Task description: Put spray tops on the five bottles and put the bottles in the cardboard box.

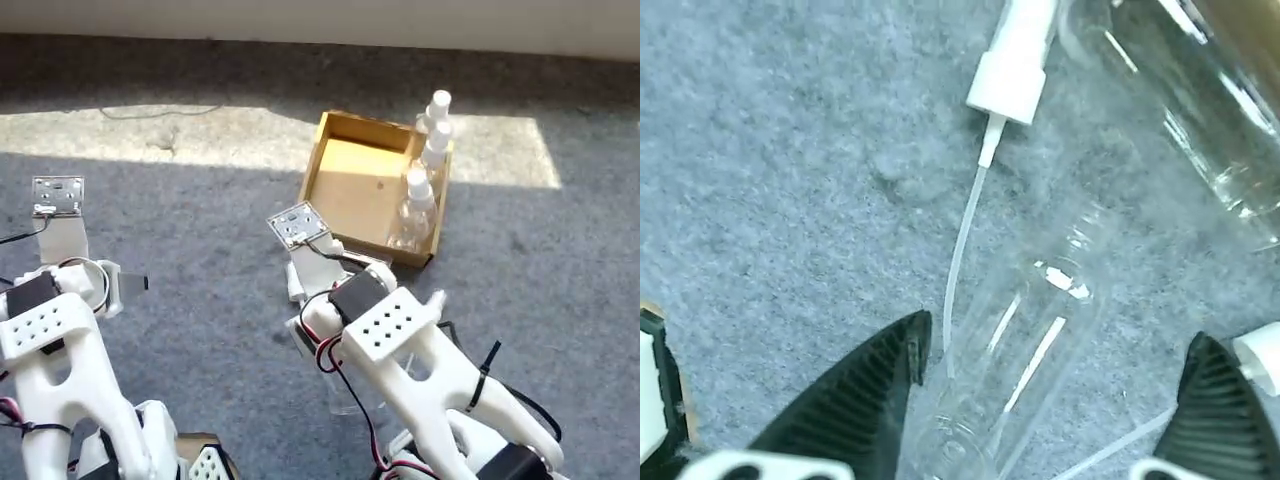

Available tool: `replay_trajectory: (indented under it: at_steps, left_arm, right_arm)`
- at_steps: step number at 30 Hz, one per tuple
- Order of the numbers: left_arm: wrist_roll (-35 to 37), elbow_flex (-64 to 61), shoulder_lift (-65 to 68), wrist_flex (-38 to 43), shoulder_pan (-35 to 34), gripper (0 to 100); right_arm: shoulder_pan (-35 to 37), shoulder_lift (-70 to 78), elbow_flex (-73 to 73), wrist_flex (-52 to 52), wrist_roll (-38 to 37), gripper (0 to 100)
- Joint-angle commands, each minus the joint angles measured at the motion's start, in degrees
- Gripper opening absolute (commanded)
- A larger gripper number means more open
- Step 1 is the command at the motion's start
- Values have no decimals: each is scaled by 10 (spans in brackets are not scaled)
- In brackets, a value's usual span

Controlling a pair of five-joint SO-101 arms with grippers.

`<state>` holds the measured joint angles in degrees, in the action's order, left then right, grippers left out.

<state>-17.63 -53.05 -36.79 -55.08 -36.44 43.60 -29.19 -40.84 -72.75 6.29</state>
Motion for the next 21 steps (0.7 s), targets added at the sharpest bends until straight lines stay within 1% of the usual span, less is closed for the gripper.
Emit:
replay_trajectory:
  at_steps: [1,3,7,12,15,21]
  left_arm:
    - [-2,3,-1,9,-1,322]
    - [-1,2,0,9,0,322]
    - [-1,2,0,9,0,322]
    - [-2,2,-1,9,0,322]
    - [-2,2,0,9,0,322]
    - [-2,2,0,9,0,322]
  right_arm:
    - [6,1,-7,15,28,328]
    - [6,1,-34,41,41,328]
    - [6,0,-93,102,45,328]
    - [2,0,-118,109,44,328]
    - [-14,1,-121,111,42,326]
    - [-50,1,-148,184,46,325]
